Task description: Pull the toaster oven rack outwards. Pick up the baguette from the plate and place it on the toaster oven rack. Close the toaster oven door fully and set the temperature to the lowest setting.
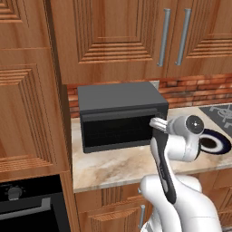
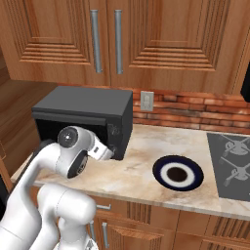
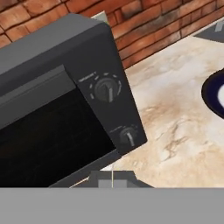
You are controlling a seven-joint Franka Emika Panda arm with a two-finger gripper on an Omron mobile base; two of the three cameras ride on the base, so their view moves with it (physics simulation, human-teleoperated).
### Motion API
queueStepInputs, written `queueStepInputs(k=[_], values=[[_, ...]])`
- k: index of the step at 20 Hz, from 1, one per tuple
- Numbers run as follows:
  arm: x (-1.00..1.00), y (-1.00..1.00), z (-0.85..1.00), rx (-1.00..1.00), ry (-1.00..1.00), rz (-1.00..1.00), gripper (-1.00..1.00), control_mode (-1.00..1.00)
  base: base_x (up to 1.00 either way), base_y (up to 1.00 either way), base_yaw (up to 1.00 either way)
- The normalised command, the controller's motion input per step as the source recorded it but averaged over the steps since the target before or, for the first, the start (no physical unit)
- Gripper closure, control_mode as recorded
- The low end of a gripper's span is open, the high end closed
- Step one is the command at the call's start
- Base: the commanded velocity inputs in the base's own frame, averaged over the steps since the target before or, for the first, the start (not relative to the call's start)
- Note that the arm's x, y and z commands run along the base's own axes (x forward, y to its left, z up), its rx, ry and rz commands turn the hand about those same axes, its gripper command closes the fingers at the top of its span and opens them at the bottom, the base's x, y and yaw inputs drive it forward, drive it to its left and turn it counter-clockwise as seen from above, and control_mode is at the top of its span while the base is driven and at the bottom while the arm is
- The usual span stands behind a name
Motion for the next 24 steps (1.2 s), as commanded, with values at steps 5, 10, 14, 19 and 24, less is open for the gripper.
queueStepInputs(k=[5, 10, 14, 19, 24], values=[[0.34, 0.08, -0.34, 0.00, -0.04, -0.09, 1.00, -1.00, 0.00, 0.00, 0.00], [0.41, 0.00, -0.27, 0.03, -0.06, -0.08, 1.00, -1.00, 0.00, 0.00, 0.00], [0.39, 0.00, -0.24, 0.06, -0.09, -0.09, 1.00, -1.00, 0.00, 0.00, 0.00], [0.34, 0.00, -0.29, 0.06, -0.09, -0.11, 1.00, -1.00, 0.00, 0.00, 0.00], [0.32, 0.00, -0.22, 0.07, -0.09, -0.12, 1.00, -1.00, 0.00, 0.00, 0.00]])
